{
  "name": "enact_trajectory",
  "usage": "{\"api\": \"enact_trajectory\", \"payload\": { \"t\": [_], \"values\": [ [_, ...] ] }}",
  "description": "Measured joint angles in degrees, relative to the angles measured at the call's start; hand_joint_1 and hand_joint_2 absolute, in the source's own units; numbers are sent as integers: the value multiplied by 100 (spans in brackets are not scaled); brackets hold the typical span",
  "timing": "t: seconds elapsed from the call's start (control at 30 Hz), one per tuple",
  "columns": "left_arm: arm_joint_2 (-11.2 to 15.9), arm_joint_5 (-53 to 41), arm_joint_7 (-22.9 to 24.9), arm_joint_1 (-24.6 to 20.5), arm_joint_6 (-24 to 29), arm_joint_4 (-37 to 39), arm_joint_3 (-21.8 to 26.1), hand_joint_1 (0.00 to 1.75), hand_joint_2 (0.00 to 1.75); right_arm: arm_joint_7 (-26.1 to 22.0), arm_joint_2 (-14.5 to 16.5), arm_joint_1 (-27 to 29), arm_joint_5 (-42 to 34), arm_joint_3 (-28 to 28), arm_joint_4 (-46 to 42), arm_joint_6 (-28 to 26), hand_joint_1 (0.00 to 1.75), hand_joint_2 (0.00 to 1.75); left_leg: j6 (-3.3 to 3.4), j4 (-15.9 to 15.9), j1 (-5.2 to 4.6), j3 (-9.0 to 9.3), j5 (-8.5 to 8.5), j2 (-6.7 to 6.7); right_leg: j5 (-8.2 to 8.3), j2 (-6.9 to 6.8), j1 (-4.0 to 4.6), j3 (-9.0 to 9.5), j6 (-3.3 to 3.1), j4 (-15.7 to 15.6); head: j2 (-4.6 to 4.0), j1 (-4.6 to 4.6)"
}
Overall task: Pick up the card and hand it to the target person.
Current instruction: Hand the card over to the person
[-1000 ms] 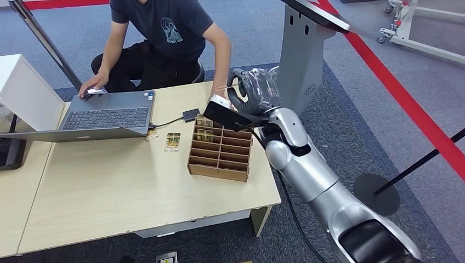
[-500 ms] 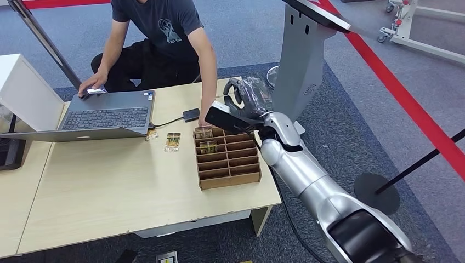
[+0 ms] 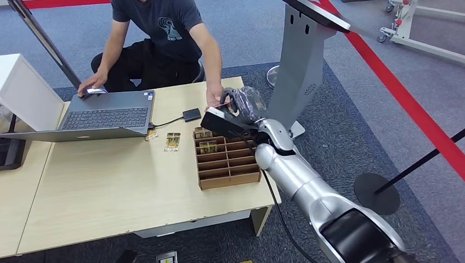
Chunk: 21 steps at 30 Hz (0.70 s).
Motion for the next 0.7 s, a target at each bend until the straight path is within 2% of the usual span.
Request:
{"api": "enact_trajectory", "payload": {
  "t": [0.07, 0.1, 0.37, 0.5, 0.6, 0.7],
  "values": [
    [1, 21, -19, -2, -51, 0, -7, 0, 44, -2, 17, 0, -38, 3, 38, -2, 11, 175, 0, 0, 0, 0, 0, 1, 0, 0, 0, -1, 0, 0, 0, -1],
    [1, 47, -21, -3, -71, 0, -8, 0, 0, -7, 21, 1, -65, 4, 54, -3, 0, 175, 0, 0, 0, 0, 0, 1, 0, 0, 0, -1, 0, 0, 0, 0],
    [21, 113, -13, 11, -34, 0, -9, 0, 0, -97, 12, 49, -458, -4, 65, -129, 0, 175, 0, 0, 0, 0, 0, 1, 0, 0, 0, -2, 0, 0, 0, 0],
    [34, 152, 6, 60, 33, 0, -8, 0, 0, -104, -93, 231, -907, -47, -209, -122, 0, 175, 0, 0, 0, 1, 0, 1, 0, 0, 0, -2, 0, -1, 0, 0],
    [50, 222, -1, 150, 67, 0, -7, 0, 0, -80, -274, 545, -1435, -139, -641, 34, 0, 175, 2, 0, -1, 1, -2, 3, -1, 0, 0, -3, 0, -3, 0, 1],
    [69, 264, -19, 214, 69, 0, -7, 0, 0, -28, -460, 862, -2075, -224, -1091, 472, 0, 175, 2, 1, -2, 2, -3, 4, -1, 0, 0, -4, 0, -5, 0, 1]
  ]
}}
